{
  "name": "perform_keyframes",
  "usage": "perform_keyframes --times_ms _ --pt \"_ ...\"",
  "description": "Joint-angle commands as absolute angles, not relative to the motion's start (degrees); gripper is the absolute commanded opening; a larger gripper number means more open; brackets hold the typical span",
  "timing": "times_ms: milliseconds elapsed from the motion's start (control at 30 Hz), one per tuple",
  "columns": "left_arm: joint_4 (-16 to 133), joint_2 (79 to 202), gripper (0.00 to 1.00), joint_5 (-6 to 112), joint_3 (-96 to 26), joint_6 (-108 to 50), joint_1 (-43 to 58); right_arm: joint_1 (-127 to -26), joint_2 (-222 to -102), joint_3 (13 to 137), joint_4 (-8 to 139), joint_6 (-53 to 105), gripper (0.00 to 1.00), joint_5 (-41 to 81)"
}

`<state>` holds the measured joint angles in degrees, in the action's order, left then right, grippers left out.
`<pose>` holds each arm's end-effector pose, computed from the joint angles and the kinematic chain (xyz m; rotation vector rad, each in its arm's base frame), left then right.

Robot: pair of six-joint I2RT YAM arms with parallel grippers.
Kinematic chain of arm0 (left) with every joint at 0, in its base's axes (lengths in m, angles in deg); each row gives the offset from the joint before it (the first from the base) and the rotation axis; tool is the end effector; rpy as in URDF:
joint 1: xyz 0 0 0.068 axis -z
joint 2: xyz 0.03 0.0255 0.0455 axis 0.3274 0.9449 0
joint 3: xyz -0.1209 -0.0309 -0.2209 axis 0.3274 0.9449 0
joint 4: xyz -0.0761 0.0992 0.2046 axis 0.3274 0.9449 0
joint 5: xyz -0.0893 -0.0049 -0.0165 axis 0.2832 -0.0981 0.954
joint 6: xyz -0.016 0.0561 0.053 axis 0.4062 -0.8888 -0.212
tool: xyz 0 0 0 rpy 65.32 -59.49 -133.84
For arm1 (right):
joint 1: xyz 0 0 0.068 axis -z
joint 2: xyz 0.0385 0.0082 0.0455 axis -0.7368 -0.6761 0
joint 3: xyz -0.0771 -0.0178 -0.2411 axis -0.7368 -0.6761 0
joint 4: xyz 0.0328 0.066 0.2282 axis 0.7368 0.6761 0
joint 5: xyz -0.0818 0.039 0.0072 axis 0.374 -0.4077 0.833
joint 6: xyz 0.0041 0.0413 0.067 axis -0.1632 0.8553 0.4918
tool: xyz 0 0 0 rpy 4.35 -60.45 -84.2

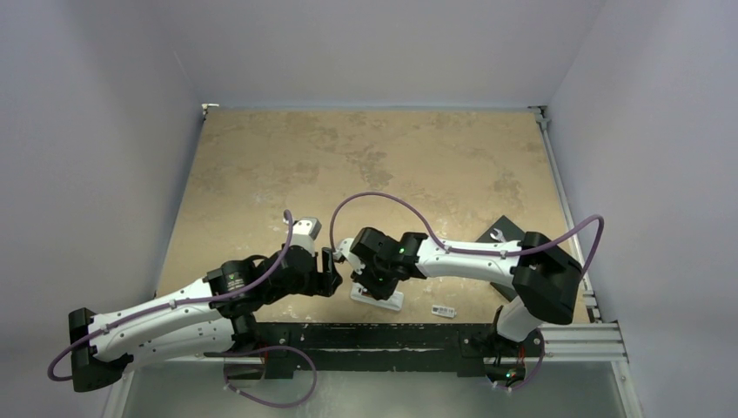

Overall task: Load the batteries into the remote control
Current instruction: Load the battery into the remote control.

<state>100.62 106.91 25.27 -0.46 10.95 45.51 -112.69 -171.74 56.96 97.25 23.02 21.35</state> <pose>0.0905 -0.1374 0.2230 0.0965 2.3748 -0.6265 0.1197 0.2758 0.1574 -1.4665 2.3990 0.4633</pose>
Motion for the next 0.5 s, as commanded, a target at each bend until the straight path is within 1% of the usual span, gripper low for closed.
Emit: perform_keyframes --times_ms 0,400,467 --pt "99.3 106.9 0.69 25.3 0.1 11.0 45.3 -112.9 -172.3 59.3 96.7 22.8 0.19 21.2" --pt "99.3 107.0 0.7 25.3 0.1 11.0 45.3 -113.0 -172.6 60.0 96.3 23.2 0.3 20.8" --pt "99.3 106.9 0.7 25.3 0.1 11.0 45.3 -113.0 -172.6 60.2 96.4 23.2 0.31 20.8"
